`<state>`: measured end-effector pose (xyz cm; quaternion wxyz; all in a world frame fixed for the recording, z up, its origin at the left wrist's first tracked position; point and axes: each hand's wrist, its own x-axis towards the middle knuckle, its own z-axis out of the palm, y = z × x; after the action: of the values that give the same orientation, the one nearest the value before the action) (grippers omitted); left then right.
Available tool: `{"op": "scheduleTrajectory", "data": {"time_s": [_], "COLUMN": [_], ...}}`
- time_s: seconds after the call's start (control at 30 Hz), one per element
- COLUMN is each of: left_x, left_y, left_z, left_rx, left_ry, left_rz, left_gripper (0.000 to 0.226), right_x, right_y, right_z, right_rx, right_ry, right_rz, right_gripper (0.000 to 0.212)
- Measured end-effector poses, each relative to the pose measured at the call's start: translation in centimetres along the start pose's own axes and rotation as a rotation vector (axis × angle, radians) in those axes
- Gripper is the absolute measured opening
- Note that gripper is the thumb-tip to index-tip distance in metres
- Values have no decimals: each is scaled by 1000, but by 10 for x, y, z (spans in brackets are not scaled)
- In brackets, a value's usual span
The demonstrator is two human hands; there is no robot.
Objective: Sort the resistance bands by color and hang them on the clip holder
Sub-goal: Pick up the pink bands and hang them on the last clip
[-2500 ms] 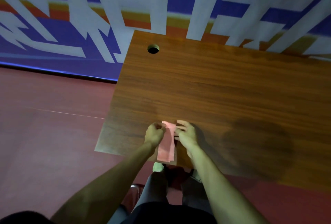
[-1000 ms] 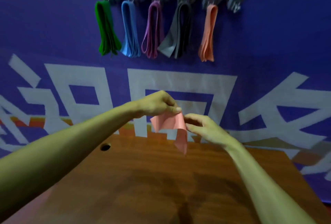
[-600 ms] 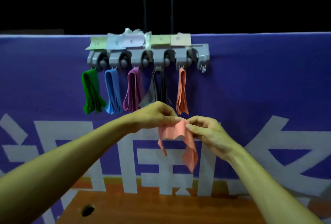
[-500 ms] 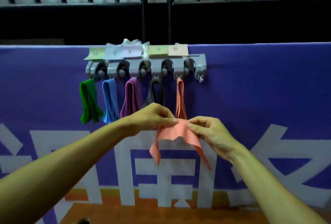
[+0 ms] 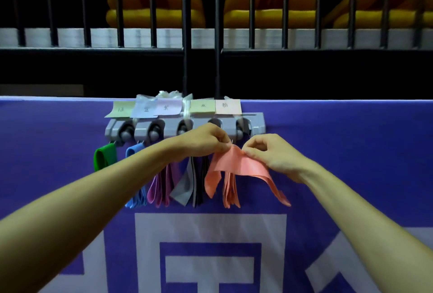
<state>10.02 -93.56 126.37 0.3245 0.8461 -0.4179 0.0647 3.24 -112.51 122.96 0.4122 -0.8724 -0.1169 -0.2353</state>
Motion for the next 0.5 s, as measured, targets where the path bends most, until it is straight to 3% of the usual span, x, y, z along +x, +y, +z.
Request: {"op": "scheduleTrajectory", "data": {"time_s": [0.13,0.5], "left_x": [14,55], "left_y": [-7,-25], "left_z": [-9,7], "left_rx": [-102,56], "left_ry": [64,305], "left_rz": [-30,-62], "left_gripper": [14,15], "right_x": [19,71], "right_y": [-1,2], "right_z": [-8,-8], "right_rx": [-131,-199], "right_ry": [9,156], "right_rz": [12,202], "right_gripper": [9,15]}}
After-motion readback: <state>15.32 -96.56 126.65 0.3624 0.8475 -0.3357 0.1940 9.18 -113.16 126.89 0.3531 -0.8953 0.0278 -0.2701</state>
